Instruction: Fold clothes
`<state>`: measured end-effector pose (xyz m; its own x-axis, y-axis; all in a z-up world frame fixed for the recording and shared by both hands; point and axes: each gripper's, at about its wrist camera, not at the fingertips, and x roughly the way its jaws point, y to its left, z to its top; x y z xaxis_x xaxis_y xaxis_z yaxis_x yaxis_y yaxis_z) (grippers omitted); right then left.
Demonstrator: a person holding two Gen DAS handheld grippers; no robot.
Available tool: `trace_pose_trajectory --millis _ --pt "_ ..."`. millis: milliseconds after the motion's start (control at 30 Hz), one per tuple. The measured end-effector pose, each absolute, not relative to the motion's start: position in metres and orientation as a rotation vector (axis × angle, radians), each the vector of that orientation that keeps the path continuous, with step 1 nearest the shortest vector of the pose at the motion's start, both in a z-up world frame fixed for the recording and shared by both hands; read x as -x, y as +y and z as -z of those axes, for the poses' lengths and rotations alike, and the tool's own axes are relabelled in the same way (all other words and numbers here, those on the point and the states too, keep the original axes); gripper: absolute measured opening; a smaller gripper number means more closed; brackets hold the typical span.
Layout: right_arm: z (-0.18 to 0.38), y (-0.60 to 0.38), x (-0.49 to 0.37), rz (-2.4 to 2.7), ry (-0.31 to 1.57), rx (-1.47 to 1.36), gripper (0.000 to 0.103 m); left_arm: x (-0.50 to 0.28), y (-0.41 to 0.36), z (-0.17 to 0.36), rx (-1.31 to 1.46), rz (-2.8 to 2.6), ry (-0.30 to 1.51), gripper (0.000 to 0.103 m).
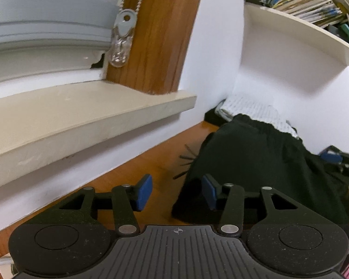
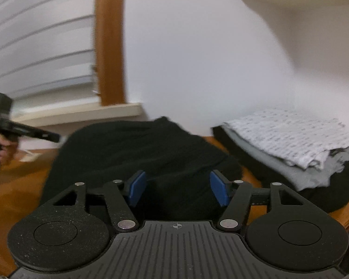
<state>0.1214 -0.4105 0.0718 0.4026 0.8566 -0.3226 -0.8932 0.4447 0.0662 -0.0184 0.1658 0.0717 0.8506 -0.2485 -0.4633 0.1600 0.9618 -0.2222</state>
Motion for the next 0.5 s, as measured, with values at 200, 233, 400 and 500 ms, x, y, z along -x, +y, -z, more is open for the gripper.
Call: trace_pose_trajectory --millis 200,233,400,500 --pt "-0.054 -0.39 -0.083 -1.222 0.267 0.211 0.061 0.023 0.153 -0.079 0.158 0.245 0.476 0.037" --pt "-0.05 -0.386 -0.08 -1.223 0.266 0.234 0.061 0.024 0.151 -0.079 0.155 0.251 0.47 0.024" --pt "-0.033 -0.384 -0.085 -1.243 0.297 0.248 0.061 0.024 0.146 -0.081 0.157 0.276 0.458 0.022" --pt "-0.033 -0.383 -0.088 -1.246 0.303 0.267 0.061 0.024 0.144 -0.081 0.152 0.271 0.465 0.022"
